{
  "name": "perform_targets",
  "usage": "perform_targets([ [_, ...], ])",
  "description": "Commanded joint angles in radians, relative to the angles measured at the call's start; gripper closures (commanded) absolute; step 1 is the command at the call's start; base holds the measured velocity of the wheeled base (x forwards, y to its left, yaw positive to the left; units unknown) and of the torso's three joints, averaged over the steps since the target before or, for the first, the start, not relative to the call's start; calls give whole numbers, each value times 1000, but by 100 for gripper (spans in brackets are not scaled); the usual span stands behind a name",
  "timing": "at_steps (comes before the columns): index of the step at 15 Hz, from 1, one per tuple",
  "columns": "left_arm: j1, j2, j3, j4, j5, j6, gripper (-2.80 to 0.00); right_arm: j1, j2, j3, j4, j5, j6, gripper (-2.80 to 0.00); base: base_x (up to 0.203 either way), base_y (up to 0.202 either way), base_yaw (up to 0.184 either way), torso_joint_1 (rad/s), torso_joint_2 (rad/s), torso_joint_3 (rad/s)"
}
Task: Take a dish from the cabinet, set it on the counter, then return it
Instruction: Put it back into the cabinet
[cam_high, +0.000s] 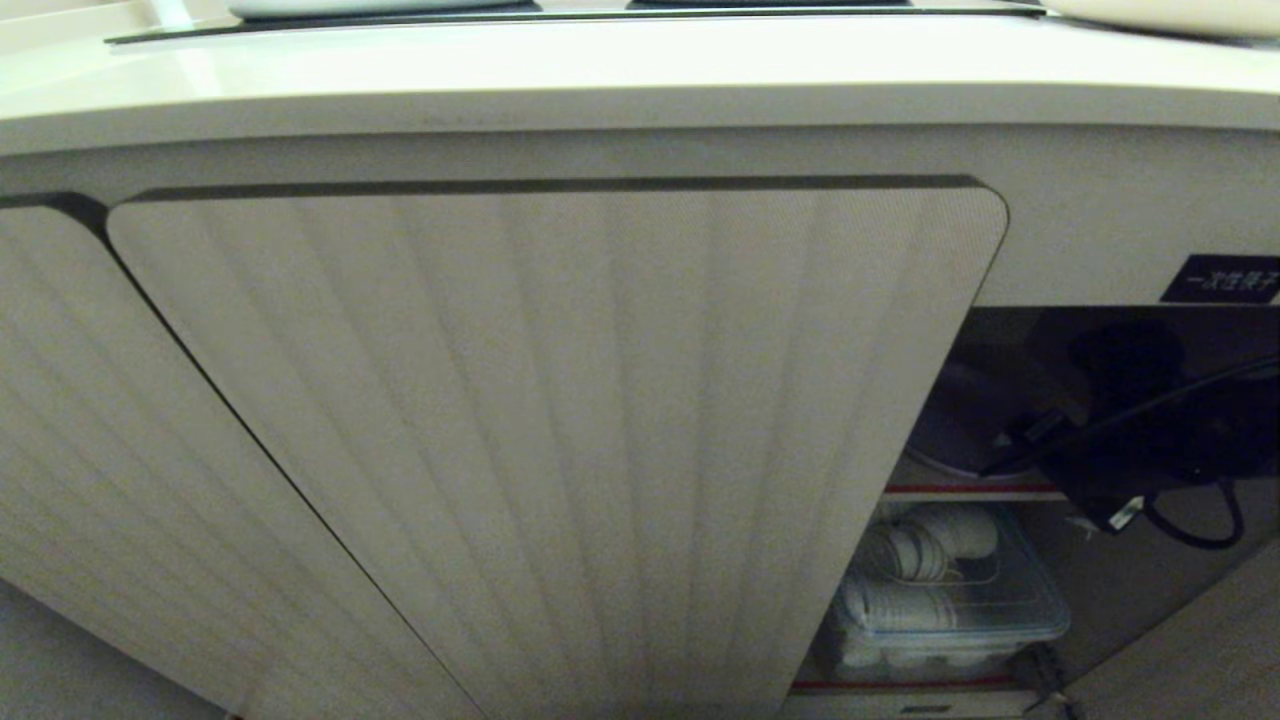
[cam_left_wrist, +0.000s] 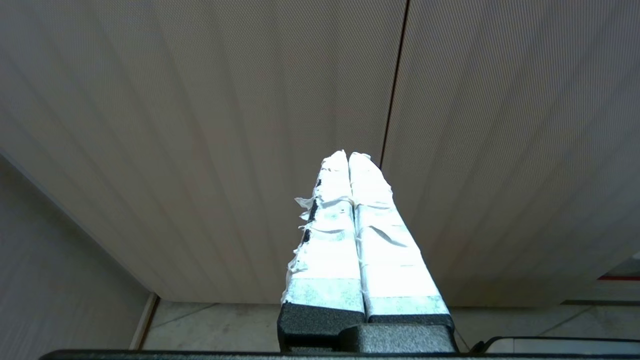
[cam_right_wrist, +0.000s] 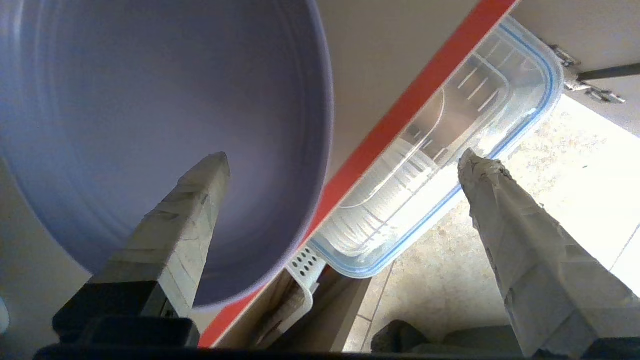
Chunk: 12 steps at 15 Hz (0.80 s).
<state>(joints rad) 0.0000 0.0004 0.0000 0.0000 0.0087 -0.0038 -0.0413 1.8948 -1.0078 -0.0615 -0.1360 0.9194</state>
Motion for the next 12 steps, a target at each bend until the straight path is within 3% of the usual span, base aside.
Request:
perform_targets([
  [1,0,0,0,0,1,-1,0,0,-23,14,-3,-1,-10,-280,0,0,0,0,0,0],
  [9,0,0,0,0,1,-1,0,0,-99,93,-58,-24,-117,-280,0,0,0,0,0,0],
  [12,0,0,0,0,1,-1,0,0,-121,156,-136,-29,-186,-280,0,0,0,0,0,0],
])
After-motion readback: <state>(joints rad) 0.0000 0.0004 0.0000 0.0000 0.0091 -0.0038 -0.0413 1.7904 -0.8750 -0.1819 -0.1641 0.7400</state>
